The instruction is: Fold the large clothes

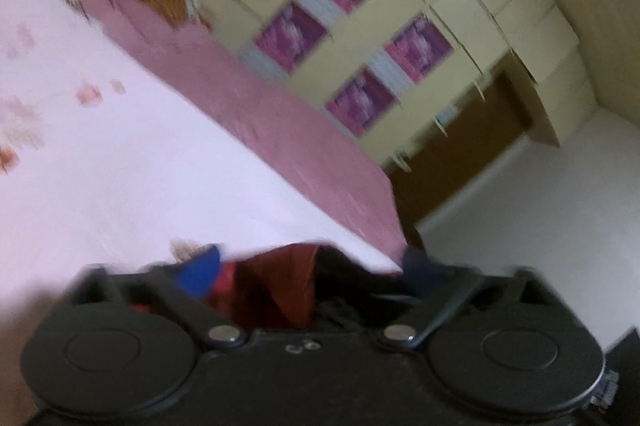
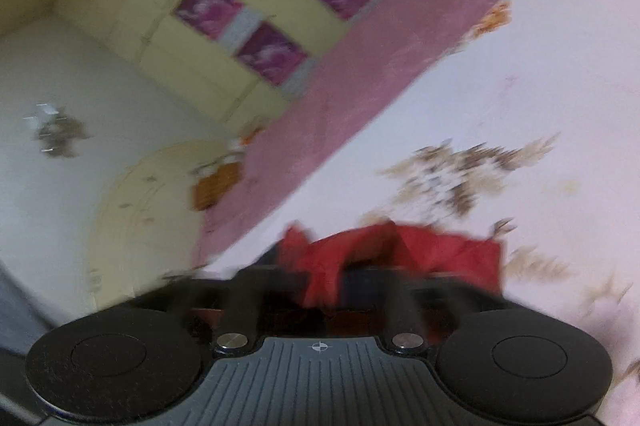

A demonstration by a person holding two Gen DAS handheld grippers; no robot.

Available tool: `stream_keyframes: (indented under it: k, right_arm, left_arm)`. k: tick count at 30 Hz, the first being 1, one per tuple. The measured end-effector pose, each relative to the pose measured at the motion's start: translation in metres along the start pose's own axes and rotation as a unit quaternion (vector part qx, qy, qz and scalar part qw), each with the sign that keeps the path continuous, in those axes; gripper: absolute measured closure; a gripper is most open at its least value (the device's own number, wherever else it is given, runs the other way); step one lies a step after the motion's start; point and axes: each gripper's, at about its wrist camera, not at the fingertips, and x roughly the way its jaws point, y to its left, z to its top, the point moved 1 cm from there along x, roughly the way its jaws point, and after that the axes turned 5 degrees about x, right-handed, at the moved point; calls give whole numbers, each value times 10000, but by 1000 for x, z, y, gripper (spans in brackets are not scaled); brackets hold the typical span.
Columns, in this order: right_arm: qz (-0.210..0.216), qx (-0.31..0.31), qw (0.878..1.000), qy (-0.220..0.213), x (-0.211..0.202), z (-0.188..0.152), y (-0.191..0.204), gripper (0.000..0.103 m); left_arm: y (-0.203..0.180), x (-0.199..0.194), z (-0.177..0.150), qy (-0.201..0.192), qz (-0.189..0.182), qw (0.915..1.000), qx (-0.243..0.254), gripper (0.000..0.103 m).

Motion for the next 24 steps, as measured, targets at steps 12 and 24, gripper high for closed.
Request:
stream_keyframes:
  k: [12, 24]
  right_arm:
    - [-1021, -1241, 9844, 713, 66, -14, -15, 26]
    - [-760, -2734, 9583, -338, 54, -26, 37, 98]
  left_arm:
    - [10, 63, -13, 1641, 627, 9789, 1042, 58]
    - [-37, 37, 10, 413, 519, 9773, 2010, 99]
